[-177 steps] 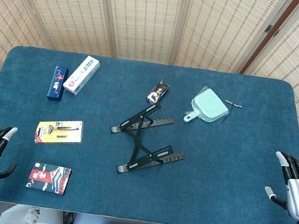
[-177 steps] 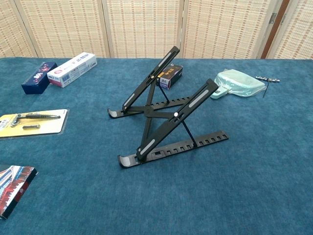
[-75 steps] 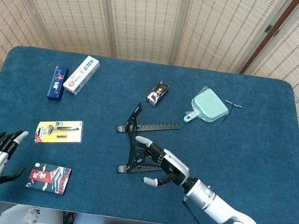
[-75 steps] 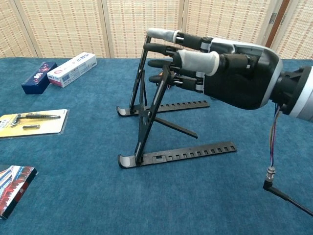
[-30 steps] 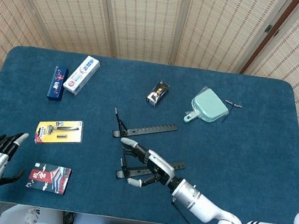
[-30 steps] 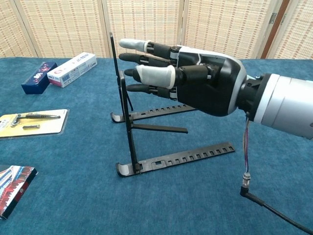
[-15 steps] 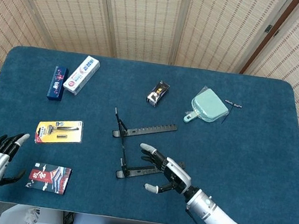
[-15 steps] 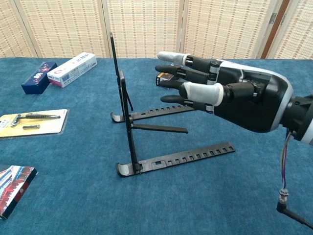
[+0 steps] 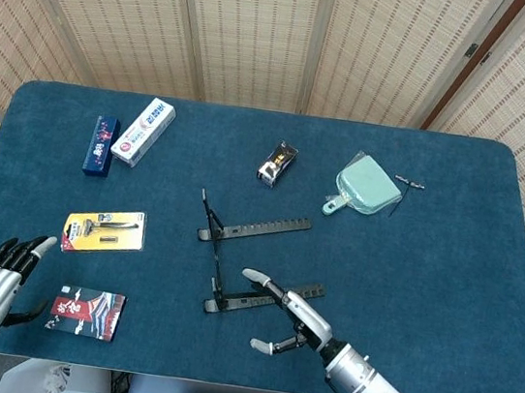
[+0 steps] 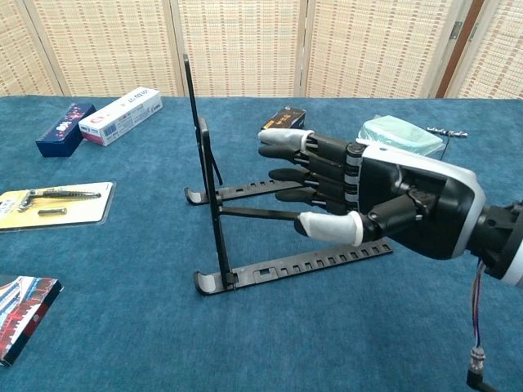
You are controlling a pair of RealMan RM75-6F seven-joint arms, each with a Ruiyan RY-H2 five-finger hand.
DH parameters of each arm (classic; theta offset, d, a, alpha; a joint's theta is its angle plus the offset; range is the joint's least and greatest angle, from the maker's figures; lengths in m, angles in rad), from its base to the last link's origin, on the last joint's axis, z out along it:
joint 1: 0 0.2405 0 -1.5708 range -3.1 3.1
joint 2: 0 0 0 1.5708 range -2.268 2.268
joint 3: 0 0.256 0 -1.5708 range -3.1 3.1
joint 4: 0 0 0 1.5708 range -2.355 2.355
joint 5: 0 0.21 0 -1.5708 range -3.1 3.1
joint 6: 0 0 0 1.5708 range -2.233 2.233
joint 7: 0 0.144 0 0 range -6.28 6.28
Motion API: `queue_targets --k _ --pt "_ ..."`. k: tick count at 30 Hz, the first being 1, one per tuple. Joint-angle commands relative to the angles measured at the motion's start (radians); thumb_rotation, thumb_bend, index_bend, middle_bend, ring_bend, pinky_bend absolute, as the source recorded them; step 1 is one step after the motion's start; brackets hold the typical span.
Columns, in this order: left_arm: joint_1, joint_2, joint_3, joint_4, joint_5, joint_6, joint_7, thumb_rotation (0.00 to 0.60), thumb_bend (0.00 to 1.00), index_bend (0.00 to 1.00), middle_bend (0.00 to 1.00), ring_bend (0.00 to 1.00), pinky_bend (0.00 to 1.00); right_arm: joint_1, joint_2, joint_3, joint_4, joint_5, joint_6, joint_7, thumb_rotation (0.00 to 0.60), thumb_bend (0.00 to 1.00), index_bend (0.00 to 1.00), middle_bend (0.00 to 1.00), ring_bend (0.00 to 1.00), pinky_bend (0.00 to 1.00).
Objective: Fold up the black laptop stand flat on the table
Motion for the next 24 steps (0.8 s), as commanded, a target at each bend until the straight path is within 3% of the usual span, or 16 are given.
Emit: queue_targets --k 1,24 --pt "0.000 0.001 0.001 0.001 0.000 -0.001 -0.002 0.600 0.27 0.01 0.08 0.11 0.03 -0.006 -0.020 -0.002 0.004 0.011 -0.011 0.022 0.600 0.15 0.00 0.00 0.00 0.06" --pt "-0.001 0.007 0.009 -0.005 -0.006 -0.011 0.006 0.600 0.27 0.01 0.08 0.11 0.03 -0.032 -0.163 0.006 0.133 0.026 -0.033 0.106 0.600 0.17 0.00 0.00 0.00 0.06"
